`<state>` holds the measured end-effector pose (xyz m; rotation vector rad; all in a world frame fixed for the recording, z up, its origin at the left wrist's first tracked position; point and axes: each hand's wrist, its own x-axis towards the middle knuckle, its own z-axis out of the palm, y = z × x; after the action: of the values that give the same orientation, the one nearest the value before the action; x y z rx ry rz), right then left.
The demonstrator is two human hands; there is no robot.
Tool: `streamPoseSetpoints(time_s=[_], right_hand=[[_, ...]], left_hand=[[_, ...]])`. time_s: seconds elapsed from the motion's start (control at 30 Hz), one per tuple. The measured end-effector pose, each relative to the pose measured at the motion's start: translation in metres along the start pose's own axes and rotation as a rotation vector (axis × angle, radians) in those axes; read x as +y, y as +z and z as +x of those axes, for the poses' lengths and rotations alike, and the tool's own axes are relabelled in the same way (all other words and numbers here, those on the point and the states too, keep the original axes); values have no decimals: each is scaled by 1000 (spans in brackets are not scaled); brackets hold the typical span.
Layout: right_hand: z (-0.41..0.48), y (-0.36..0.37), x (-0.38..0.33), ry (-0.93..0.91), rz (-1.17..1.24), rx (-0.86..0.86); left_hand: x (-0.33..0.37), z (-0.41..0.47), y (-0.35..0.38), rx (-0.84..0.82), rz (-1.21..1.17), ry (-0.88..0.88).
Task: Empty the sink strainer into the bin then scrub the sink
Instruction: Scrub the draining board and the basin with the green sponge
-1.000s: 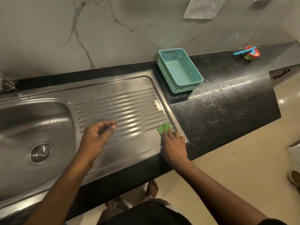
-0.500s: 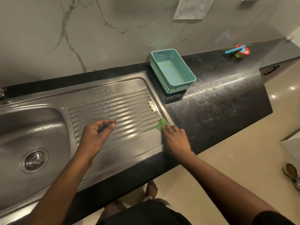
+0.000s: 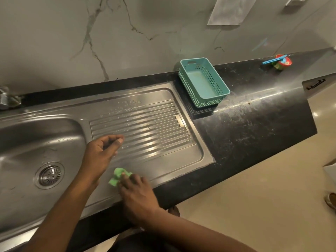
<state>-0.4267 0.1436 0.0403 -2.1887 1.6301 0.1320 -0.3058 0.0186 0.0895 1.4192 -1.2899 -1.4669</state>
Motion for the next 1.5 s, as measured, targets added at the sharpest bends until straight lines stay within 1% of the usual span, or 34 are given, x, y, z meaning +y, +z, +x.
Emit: streamPoseSetpoints(time_s=[0.1,0.17,0.23,0.27,0.33,0.4,0.47,0.53,0.63,0.73,0.87,0.97,1.03,1.13,1.2,1.27,1.33,1.4,1.43,1.5], right_hand=[[14,5,-11,-168,-69,1],[15,4,9,-283,-155,19],[11,0,39,-319,-195,41],[7,-5,57,-277,-187,63],[-2,-17,98,-93,-134,155],[-17,-29,142,171,-103,294],[-30,-38,178,436,-94,331],[-24,-40,184,592,-31,318],[11,-28,143,658,92,348],[49,-13,77,576,199,394],[100,-1,-15,277,223,218],[122,6,-59,189,202,140],[122,10,-57,86,129,109],[107,10,-20,-127,1,93],[96,5,9,-160,-26,107],[83,-7,47,-59,-22,174],[62,-23,95,127,-5,233],[41,-41,138,322,-14,226],[35,-46,150,401,-3,220],[42,-47,150,480,21,264]], left_hand=[[4,3,-6,9,-6,21],[6,4,-15,28,-14,28],[6,4,-27,51,-18,34],[6,4,-33,63,-21,35],[4,3,-47,91,-23,33],[2,1,-60,109,-19,25],[-2,-1,-69,119,-20,13],[-7,-3,-76,116,-25,4],[-12,-6,-82,106,-40,-10],[-15,-10,-86,100,-60,-19],[-17,-15,-86,103,-57,-14],[-16,-18,-88,104,-62,-8],[-14,-19,-89,106,-62,0],[-13,-20,-91,115,-63,-2],[-13,-19,-93,117,-48,1],[-14,-18,-98,118,-42,3],[-16,-17,-104,122,-49,-6],[-18,-16,-107,120,-50,-18],[-19,-16,-108,118,-48,-23],[-20,-16,-107,122,-49,-30]])
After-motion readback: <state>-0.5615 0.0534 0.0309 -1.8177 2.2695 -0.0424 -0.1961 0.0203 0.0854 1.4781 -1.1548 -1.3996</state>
